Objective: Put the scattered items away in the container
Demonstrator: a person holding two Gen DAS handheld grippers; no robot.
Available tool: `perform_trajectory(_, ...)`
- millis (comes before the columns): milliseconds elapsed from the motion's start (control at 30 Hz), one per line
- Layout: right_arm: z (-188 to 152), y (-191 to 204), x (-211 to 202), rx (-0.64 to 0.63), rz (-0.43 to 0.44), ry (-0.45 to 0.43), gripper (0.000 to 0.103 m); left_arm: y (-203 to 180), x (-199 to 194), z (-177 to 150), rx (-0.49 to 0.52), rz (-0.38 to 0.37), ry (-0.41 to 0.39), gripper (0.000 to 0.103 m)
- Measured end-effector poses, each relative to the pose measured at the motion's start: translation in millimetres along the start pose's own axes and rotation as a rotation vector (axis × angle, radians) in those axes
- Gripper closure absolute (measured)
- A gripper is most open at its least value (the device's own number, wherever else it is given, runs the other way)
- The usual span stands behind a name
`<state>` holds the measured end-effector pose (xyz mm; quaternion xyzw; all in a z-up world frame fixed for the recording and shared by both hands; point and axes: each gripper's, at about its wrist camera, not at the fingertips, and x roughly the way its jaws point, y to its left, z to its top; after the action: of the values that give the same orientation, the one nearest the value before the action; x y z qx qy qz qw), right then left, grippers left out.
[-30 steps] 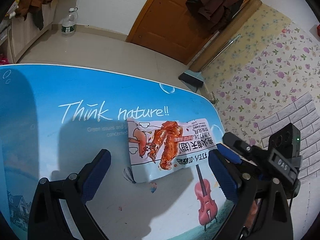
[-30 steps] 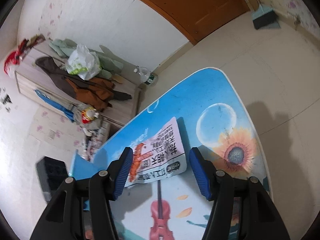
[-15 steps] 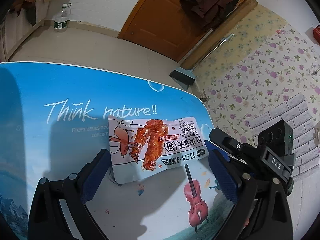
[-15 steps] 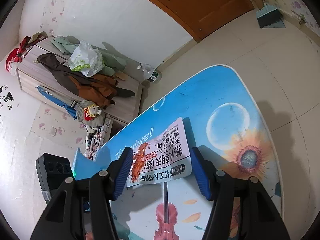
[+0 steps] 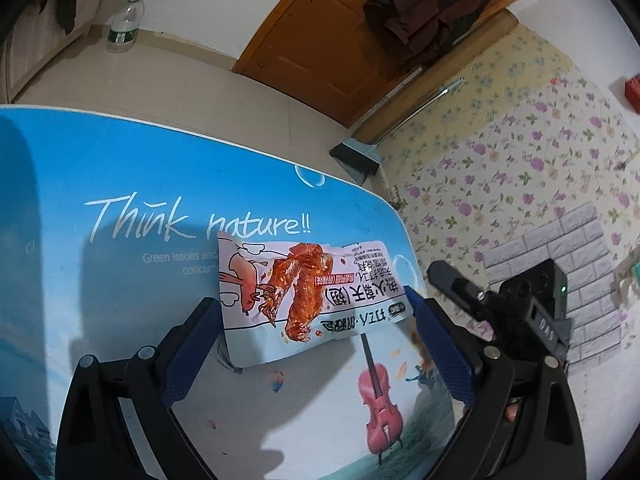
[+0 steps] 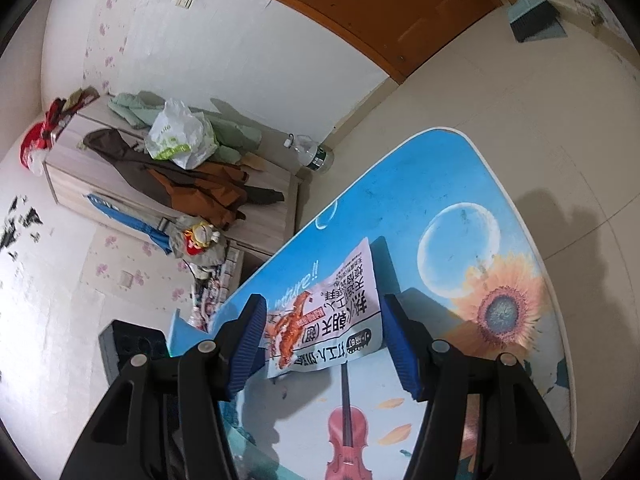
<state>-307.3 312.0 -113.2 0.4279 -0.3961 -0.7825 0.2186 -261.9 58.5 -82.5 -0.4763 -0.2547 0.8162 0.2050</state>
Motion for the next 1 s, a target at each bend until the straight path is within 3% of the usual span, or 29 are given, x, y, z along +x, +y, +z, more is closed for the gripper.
perform_trajectory(367, -3, 1, 2, 0.001, 0.015, 0.016, 0.042, -6, -2, -2, 0.029, 0.024, 0.005, 0.006)
perform_trajectory(433, -2, 3, 3, -0.015, -0.004, 0.013, 0.053, -5, -2, -2, 0.025, 0.018, 0.007, 0.006)
perform_trajectory(467, -3, 3, 3, -0.034, -0.015, 0.017, 0.074, -5, -2, -2, 0.025, 0.015, 0.008, 0.006)
perform_trajectory(500, -3, 4, 6, -0.046, -0.009, 0.035, 0.086, -4, -2, -2, 0.023, 0.012, 0.009, 0.006)
perform_trajectory(600, -9, 3, 12, -0.062, -0.017, 0.067, 0.093, -1, -4, -1, 0.002, -0.006, 0.008, 0.006)
perform_trajectory(1000, -10, -15, 11, 0.039, 0.027, 0.07, 0.098, 13, -12, 0, -0.103, -0.054, 0.015, 0.005)
